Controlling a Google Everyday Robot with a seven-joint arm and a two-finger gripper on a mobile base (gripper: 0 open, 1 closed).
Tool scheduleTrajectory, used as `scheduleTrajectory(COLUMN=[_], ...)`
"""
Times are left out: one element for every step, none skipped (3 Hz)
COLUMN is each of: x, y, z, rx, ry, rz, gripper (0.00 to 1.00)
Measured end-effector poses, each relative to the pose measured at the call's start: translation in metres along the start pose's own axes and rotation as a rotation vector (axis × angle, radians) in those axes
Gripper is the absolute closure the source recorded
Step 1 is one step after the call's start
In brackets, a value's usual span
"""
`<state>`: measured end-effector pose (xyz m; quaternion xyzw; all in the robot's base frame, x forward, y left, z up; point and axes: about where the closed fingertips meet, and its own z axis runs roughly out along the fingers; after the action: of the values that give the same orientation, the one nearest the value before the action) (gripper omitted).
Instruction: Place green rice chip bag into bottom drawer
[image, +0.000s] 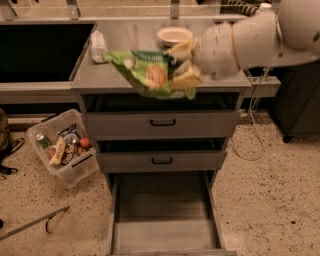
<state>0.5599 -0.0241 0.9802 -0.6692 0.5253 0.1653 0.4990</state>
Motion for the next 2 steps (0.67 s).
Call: scheduleTrajectory(x=[0.019,0.019], y=[0.0338,0.0339], z=[0.0145,0.0146], rx=[-0.065,-0.066], ry=[0.02,0.02], rz=[0.037,0.037], gripper=[1.0,1.0])
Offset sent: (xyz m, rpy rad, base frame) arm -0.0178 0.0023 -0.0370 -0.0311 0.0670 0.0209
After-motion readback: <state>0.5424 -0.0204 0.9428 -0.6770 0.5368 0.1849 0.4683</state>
